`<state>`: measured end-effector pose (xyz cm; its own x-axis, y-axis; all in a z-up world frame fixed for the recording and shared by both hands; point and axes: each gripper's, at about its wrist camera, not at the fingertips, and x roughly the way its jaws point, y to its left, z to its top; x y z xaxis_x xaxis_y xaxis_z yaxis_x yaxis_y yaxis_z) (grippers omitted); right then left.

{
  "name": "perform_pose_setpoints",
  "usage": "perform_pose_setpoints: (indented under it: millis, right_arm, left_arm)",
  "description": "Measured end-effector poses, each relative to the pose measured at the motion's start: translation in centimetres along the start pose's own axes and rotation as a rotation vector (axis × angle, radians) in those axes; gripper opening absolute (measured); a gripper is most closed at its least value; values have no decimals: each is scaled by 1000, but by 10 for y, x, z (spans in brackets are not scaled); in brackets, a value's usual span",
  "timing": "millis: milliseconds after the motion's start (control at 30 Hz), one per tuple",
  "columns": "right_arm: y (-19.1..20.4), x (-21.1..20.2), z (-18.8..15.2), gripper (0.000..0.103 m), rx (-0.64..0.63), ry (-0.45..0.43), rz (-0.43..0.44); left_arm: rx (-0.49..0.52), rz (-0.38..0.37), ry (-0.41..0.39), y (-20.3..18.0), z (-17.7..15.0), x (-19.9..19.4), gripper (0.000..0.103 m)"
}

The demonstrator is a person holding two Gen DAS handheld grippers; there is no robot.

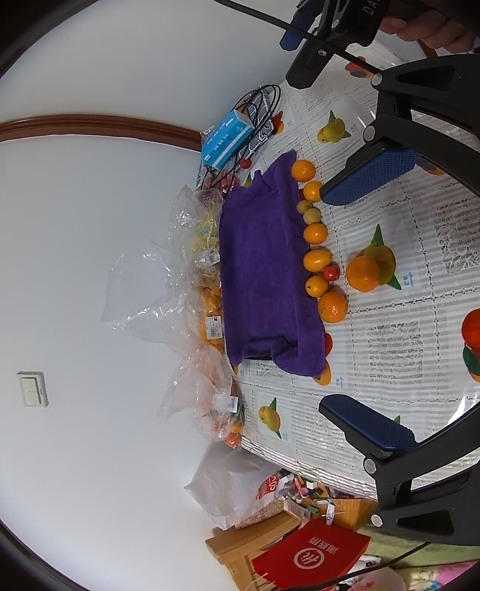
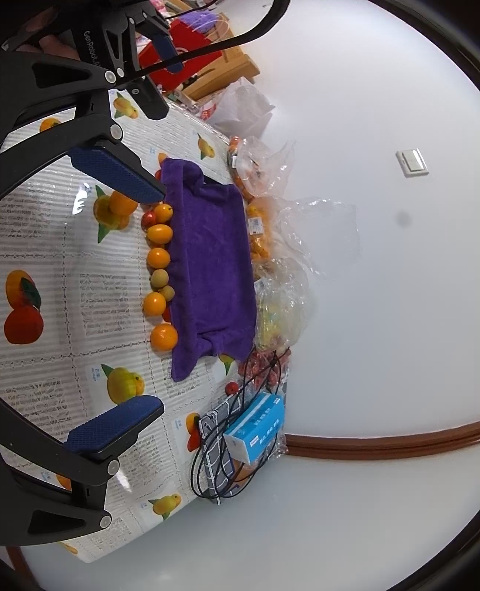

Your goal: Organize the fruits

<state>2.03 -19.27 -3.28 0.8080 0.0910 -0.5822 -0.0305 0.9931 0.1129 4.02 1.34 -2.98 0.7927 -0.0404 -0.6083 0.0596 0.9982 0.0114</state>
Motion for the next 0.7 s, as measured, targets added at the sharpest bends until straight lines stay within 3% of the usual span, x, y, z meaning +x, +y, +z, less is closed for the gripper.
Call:
perform_pose_setpoints:
  millis: [267, 500, 700]
  right_arm:
    - [2, 19, -1, 102, -15, 25, -53]
    - [-2, 43, -2, 102, -17, 36, -15]
    - [-3, 71, -6, 101, -28, 66, -34]
  left_arm:
    - [-4, -28, 28, 3, 3, 18, 103]
    - [-21, -24, 61, 11, 3, 44, 103]
    - [-31, -16, 105, 18, 1, 71, 102]
